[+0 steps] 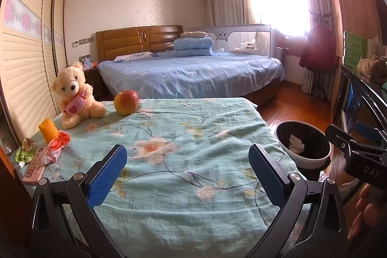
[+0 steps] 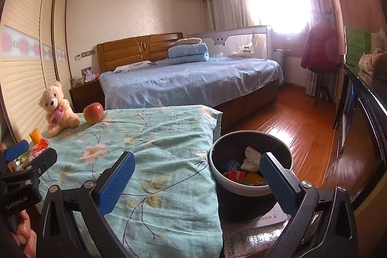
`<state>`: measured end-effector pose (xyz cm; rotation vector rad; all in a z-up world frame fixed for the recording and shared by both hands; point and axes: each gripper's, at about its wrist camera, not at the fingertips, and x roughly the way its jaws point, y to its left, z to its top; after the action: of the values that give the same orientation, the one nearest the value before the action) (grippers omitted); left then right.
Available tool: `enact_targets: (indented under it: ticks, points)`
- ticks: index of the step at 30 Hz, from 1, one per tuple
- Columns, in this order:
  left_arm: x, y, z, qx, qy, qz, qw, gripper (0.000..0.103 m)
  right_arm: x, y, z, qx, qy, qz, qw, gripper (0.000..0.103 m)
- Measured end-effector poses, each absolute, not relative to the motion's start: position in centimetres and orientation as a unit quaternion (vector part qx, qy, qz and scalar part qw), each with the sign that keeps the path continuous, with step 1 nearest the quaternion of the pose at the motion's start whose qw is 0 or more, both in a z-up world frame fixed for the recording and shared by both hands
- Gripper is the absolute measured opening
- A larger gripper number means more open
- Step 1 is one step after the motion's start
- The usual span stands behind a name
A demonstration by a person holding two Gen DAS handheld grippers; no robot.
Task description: Collect trash
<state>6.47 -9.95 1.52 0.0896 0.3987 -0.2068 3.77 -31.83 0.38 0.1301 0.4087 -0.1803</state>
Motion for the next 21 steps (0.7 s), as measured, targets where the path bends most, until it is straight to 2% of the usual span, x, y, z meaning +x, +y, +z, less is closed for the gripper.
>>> enact_targets:
  ticks: [21]
  points:
    - [6.4, -9.95, 1.58, 0.039, 0.2, -0.107, 0.973, 0.103, 3.77, -31.44, 0.41, 0.063, 0.205, -0.086, 0.973, 0.103]
